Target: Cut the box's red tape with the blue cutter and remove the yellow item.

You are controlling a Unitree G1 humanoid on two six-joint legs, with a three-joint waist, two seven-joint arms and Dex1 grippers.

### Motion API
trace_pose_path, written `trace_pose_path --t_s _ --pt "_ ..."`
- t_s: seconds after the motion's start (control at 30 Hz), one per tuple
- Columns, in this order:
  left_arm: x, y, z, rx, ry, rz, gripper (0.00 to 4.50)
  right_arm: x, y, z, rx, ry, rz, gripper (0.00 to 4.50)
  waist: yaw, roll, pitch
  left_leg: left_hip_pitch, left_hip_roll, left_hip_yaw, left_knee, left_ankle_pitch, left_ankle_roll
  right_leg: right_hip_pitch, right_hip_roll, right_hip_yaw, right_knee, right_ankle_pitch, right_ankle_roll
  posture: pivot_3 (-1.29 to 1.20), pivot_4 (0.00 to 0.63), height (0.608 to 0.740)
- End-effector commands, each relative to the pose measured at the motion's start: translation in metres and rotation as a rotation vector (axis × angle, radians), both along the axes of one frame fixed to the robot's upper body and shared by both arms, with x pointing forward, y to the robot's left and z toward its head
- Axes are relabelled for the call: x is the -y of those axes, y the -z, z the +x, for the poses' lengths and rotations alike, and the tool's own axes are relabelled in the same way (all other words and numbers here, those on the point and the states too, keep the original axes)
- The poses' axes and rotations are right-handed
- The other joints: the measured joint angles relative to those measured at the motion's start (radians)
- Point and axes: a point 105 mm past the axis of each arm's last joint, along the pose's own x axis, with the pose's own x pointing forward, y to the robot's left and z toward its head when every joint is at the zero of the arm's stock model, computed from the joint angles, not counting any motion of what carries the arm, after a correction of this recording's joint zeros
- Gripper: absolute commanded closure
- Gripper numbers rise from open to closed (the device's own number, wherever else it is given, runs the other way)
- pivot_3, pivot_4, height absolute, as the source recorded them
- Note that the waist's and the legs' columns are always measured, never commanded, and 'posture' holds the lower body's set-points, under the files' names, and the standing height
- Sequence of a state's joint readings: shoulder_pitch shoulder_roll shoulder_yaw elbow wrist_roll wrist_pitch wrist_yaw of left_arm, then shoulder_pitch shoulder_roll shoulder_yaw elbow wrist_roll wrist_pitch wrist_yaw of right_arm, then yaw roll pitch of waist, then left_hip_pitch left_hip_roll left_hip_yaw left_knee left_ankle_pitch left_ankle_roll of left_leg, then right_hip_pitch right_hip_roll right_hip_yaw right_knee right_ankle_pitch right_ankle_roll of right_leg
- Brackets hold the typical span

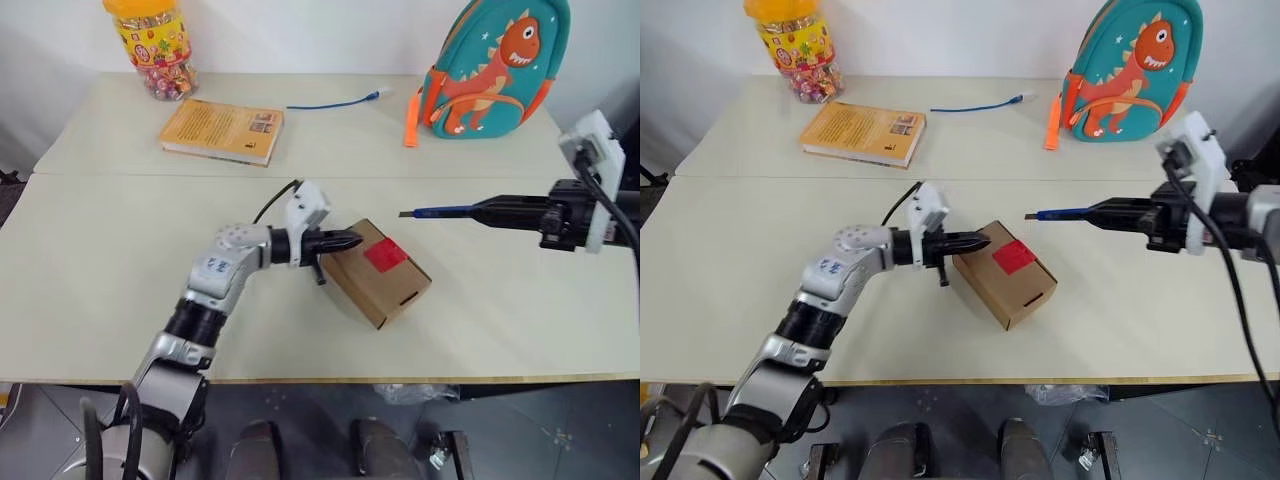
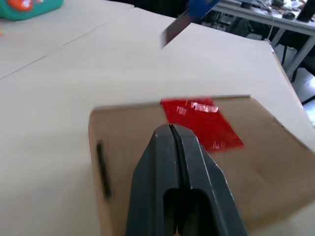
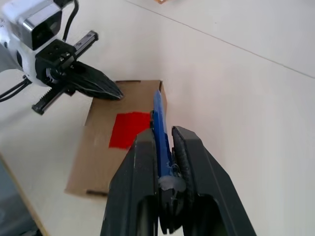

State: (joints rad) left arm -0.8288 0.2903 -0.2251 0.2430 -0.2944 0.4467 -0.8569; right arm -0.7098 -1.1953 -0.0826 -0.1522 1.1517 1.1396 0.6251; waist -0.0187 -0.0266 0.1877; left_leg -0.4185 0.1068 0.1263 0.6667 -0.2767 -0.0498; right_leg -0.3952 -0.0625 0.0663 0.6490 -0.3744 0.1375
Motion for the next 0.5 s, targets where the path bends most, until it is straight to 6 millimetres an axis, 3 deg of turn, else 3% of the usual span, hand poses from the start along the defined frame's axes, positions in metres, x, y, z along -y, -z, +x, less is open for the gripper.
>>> trace_pose_path --t_s 0.03,0.5 --pt "0.003 0.005 -0.002 0.013 0.001 0.072 4.5 -0.001 -0.003 0.008 0.018 0.014 -0.022 4.34 -0.003 0.0 0.0 -0.001 0.0 0.0 0.0 0.0 0.0 -0.001 0.0 0.0 0.0 0.0 0.0 0.0 0.15 0.74" --pt "-0.003 0.025 -0.009 -0.03 -0.026 0.148 4.5 -0.012 0.004 0.016 0.001 -0.02 -0.024 4.34 -0.001 0.0 0.0 -0.003 0.0 0.001 0.007 0.0 0.0 -0.004 0.0 0.0 0.008 0.0 0.0 0.0 0.15 0.74"
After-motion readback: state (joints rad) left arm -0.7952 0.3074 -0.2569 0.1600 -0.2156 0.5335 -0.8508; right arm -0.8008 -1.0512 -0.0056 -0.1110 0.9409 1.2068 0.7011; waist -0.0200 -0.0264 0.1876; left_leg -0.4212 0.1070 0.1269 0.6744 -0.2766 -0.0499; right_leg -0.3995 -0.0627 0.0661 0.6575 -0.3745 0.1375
